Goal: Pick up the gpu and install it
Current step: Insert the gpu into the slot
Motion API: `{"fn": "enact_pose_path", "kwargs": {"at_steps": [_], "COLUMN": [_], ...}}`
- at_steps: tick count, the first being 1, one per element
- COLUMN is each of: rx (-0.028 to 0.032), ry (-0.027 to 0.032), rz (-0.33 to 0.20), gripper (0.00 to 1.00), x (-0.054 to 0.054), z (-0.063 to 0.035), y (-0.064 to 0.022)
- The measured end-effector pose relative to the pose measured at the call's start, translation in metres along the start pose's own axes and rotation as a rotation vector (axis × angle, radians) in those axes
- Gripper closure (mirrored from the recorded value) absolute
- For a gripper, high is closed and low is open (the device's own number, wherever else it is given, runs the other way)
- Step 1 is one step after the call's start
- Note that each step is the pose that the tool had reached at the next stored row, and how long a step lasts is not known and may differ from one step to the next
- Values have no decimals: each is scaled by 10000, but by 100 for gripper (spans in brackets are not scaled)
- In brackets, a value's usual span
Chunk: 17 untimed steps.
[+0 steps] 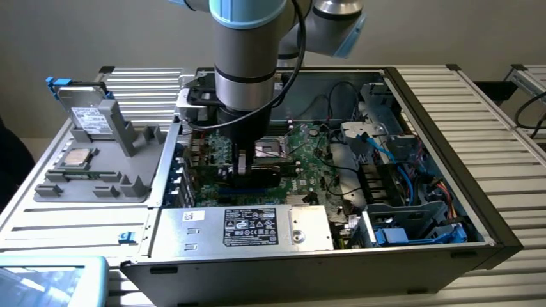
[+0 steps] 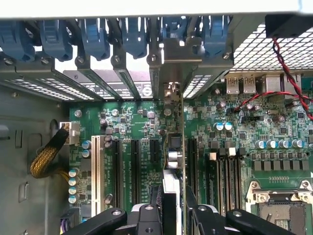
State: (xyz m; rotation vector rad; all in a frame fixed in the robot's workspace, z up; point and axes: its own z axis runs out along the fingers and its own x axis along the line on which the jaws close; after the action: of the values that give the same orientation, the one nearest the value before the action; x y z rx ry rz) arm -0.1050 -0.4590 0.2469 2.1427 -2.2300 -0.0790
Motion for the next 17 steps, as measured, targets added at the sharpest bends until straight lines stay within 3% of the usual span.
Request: {"fn": "enact_pose_path", "kwargs": {"at_steps": [17], "rx": [-5], "ry": [-1], "rz": [0], "gripper": [71], "x": [-8], "z": [37], "y": [-3]}}
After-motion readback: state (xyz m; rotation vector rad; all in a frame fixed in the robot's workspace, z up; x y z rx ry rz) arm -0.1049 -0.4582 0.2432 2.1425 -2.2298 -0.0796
